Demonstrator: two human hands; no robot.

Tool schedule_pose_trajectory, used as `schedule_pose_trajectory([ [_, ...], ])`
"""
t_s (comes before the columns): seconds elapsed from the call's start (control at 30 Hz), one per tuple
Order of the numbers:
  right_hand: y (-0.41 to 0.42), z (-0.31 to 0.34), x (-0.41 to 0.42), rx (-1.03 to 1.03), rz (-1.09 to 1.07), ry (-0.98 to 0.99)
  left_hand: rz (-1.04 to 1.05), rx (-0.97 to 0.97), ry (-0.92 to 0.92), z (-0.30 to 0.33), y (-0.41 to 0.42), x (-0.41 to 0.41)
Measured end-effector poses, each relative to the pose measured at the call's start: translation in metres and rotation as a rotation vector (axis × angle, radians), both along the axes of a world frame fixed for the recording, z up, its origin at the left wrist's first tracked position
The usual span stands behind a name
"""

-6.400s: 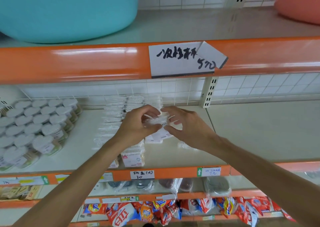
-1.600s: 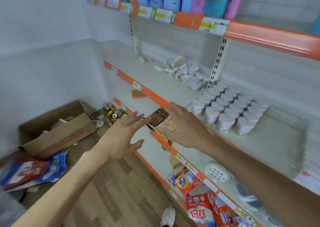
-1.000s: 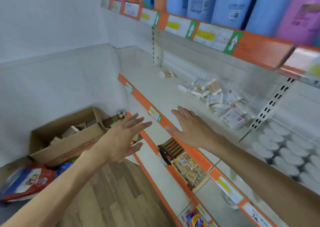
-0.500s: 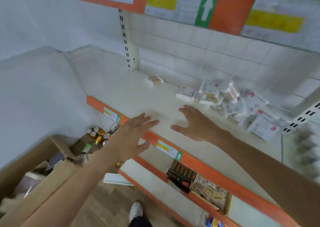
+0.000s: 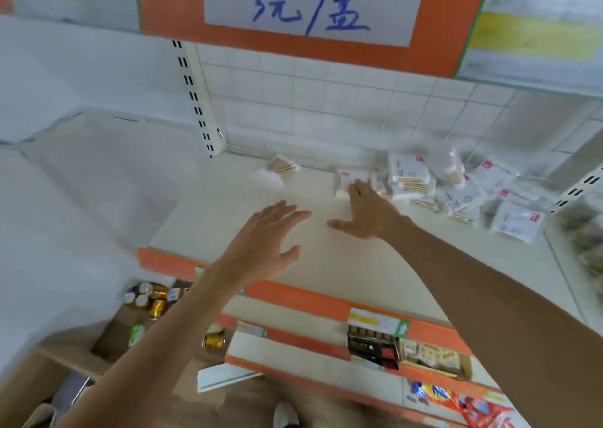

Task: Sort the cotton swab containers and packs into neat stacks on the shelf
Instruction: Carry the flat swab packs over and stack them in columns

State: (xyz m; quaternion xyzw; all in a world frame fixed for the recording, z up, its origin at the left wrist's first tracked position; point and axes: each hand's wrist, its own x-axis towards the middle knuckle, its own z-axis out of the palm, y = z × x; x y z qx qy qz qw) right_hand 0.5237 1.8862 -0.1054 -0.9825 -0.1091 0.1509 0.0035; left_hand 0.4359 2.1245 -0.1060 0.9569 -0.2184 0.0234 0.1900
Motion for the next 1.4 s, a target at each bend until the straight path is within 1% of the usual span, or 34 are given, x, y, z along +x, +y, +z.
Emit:
schedule_pose_trajectory([
  [0.1,0.004,0.0,-0.02,0.038,0.019,0.001,0.002,-0.003,0.044,-0.002,0.01,0.031],
  [0.17,0.006,-0.001,-0.035,0.047,0.031,0.017,0.044,-0.025,0.078,-0.001,0.017,0.054],
  [0.23,0.009,-0.001,-0.043,0.06,0.031,0.027,0.104,-0.019,0.073,0.001,0.02,0.082],
  [0.43,0.016,-0.006,-0.044,0.111,-0.02,0.036,0.213,0.109,0.131,-0.008,0.015,0.152],
  [0.5,0.014,-0.008,-0.043,0.133,-0.026,0.021,0.24,0.136,0.098,-0.016,0.013,0.158],
  [0.6,0.014,-0.008,-0.043,0.146,-0.036,0.013,0.257,0.137,-0.002,-0.023,0.009,0.155],
  [0.7,0.017,-0.009,-0.044,0.148,-0.042,0.009,0.23,0.174,-0.054,-0.024,0.006,0.144],
  [0.8,0.019,-0.005,-0.048,0.145,-0.038,0.019,0.153,0.206,-0.094,-0.02,0.004,0.121],
  [0.87,0.022,0.001,-0.061,0.133,-0.005,0.03,0.065,0.192,-0.11,-0.016,0.003,0.095],
  [0.97,0.031,0.004,-0.096,0.149,0.026,0.028,-0.068,0.142,-0.03,-0.016,0.005,0.048],
  [1.07,0.035,-0.003,-0.112,0.189,0.003,-0.02,-0.138,0.132,0.084,-0.019,0.019,0.033],
  [1.13,0.036,-0.004,-0.11,0.2,0.001,-0.026,-0.168,0.104,0.126,-0.018,0.027,0.037],
  [1.27,0.032,0.01,-0.092,0.191,0.007,-0.06,-0.178,0.07,0.121,-0.019,0.028,0.05],
  [1.4,0.02,0.018,-0.062,0.305,-0.098,-0.061,-0.193,0.11,0.199,-0.018,0.024,0.058],
])
